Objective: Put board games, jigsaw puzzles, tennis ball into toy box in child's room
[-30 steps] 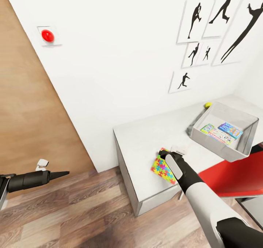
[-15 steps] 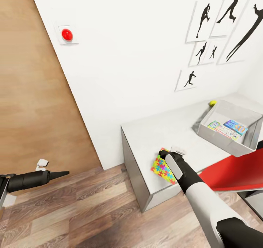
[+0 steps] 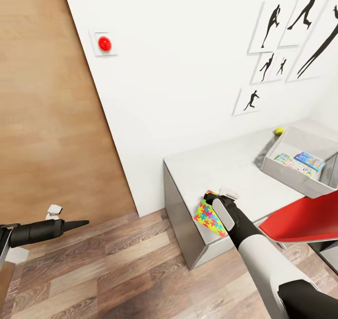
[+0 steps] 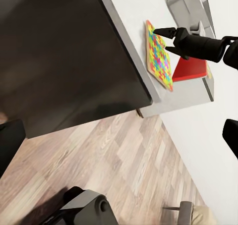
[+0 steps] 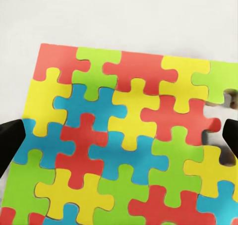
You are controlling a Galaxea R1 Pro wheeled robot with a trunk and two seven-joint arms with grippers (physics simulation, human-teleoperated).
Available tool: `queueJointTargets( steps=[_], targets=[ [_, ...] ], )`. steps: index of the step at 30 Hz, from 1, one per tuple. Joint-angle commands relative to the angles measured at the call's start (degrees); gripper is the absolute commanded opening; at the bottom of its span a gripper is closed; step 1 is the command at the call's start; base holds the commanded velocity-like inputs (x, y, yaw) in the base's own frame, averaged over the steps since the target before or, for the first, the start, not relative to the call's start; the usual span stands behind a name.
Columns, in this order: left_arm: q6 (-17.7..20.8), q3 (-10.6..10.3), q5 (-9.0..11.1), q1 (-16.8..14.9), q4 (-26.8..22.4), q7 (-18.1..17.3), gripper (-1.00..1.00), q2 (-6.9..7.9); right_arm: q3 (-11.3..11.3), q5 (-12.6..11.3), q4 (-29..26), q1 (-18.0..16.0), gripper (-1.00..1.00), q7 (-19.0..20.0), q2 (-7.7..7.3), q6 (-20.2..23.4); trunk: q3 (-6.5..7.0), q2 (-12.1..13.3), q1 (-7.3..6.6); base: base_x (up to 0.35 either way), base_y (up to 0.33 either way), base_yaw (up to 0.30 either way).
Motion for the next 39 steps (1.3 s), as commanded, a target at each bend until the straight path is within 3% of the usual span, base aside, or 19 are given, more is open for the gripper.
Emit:
queueJointTargets(
  steps=[1,19,39],
  targets=[
    [0.59,0.08,-0.54,-0.07,-0.04,-0.47,1.00,-0.02,0.24,-1.66,2.28,-0.02,1.00,-0.36,-0.01,-0.06,-0.11,-0.08,0.04,-0.011,0.040,0.000],
    [0.53,0.08,-0.54,-0.07,-0.04,-0.47,1.00,-0.02,0.24,-1.66,2.27,0.01,1.00,-0.36,0.04,-0.06,-0.11,-0.08,0.04,-0.034,0.094,0.000],
    [0.51,0.05,-0.54,-0.07,-0.04,-0.47,1.00,-0.11,0.21,-1.74,0.20,-0.05,1.00,-0.35,-0.30,-0.06,-0.11,-0.08,0.04,-0.002,0.006,0.000]
  ],
)
